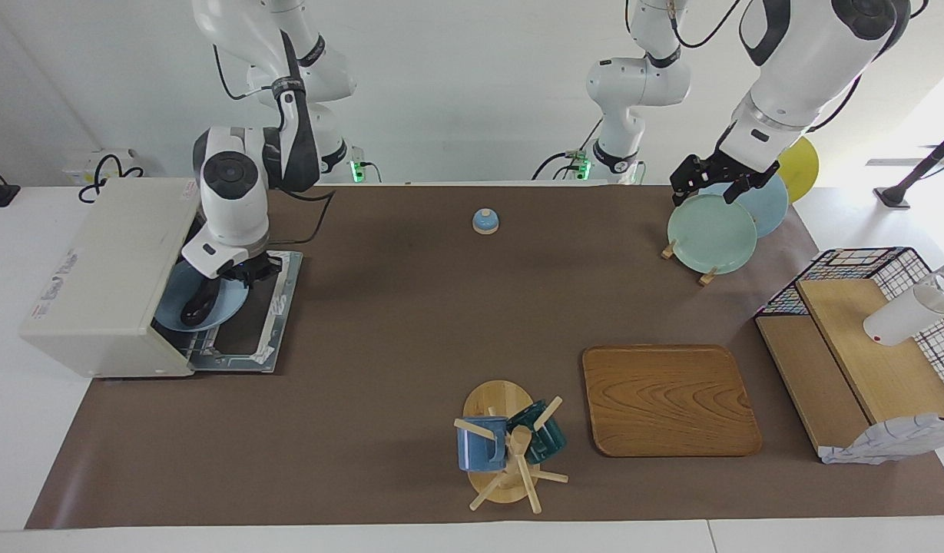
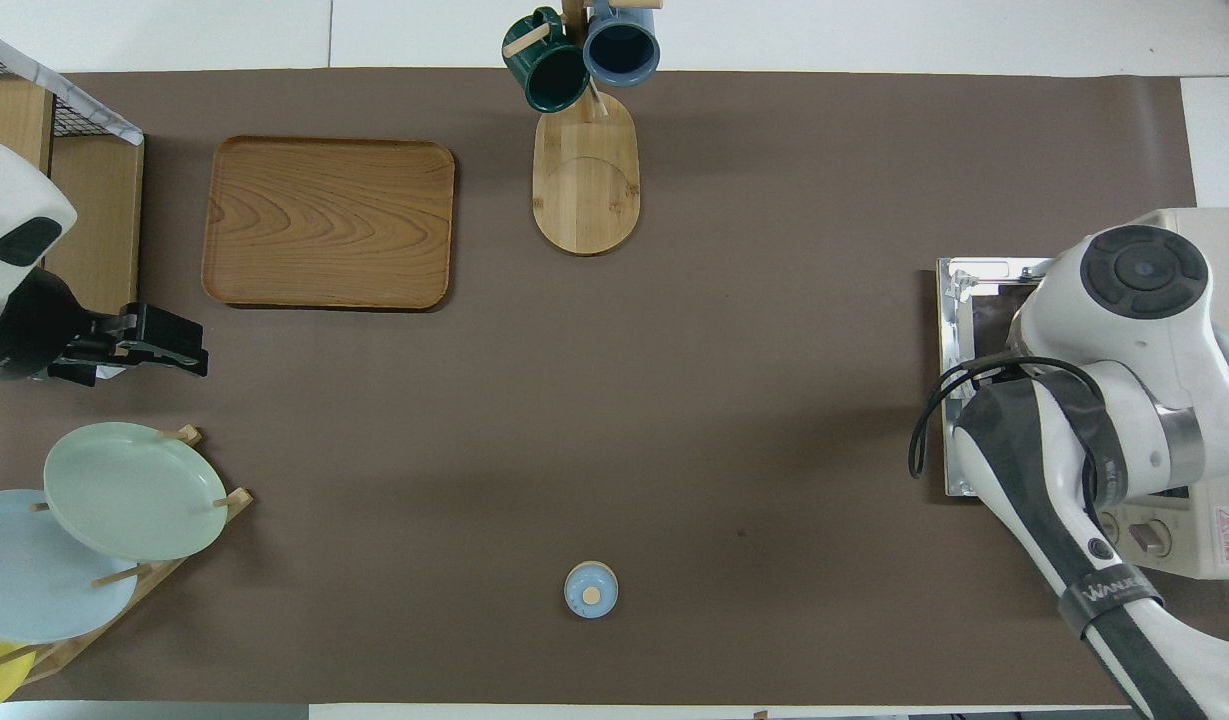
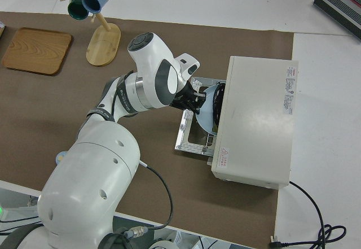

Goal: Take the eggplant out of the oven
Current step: 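Pull the blue plate with the eggplant out of the oven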

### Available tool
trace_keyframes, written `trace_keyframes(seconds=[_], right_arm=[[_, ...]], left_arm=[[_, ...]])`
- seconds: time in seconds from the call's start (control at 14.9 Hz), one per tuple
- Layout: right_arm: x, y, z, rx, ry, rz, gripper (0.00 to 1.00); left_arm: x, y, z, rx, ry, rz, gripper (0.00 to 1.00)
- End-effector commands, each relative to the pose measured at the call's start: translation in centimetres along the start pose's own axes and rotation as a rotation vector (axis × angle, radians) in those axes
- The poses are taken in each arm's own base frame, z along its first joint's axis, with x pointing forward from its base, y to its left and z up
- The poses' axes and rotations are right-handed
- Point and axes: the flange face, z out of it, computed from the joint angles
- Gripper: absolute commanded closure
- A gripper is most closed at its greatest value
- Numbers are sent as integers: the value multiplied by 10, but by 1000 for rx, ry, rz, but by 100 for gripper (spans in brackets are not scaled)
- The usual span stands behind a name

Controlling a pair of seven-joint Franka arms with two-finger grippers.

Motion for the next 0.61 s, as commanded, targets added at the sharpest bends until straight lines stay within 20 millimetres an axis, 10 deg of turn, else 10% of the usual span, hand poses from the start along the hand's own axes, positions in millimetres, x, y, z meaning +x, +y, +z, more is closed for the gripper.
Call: trace_keyframes(seconds=[0.0,0.54], right_arm=[[11,-38,-35,-24,8,3,100],[33,-287,-121,96,60,166,100]], left_arm=[[-1,-2,-5,18,-5,5,0],[-1,-3,-5,18,-5,5,0]])
